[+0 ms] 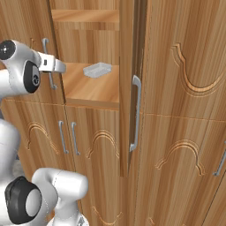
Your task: Retrieve the tupperware from the cabinet, then place the raw meat into the tupperware to avoid contamination.
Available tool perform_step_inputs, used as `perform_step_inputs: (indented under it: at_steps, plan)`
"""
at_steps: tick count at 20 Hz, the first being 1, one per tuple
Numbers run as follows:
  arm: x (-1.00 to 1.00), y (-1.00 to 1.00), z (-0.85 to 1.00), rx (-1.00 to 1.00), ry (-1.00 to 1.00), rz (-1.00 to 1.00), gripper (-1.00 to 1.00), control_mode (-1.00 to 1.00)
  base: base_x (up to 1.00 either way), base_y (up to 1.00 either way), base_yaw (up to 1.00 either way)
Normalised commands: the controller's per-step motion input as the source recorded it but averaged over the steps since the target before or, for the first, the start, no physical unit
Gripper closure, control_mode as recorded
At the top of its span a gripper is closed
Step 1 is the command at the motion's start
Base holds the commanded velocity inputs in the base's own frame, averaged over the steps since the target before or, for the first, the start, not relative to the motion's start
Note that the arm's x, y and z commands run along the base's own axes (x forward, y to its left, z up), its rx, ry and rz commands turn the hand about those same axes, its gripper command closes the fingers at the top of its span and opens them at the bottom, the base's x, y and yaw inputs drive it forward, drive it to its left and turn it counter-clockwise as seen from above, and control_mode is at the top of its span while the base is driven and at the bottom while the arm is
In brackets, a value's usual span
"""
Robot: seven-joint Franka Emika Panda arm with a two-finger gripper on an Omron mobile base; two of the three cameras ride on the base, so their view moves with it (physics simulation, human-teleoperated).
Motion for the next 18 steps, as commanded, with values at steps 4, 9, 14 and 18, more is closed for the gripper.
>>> perform_step_inputs:
  at_steps: [4, 9, 14, 18]
  plan:
    - [0.14, 0.15, 0.0, 0.0, -0.02, 0.0, 1.0, -1.0, 0.0, 0.0, 0.0]
    - [0.0, 0.19, -0.03, 0.01, 0.04, -0.14, 1.0, -1.0, 0.0, 0.0, 0.0]
    - [-0.57, 0.18, -0.02, 0.0, 0.07, -0.14, 1.0, -1.0, 0.0, 0.0, 0.0]
    - [-0.66, 0.31, -0.02, 0.0, 0.08, -0.14, 1.0, -1.0, 0.0, 0.0, 0.0]
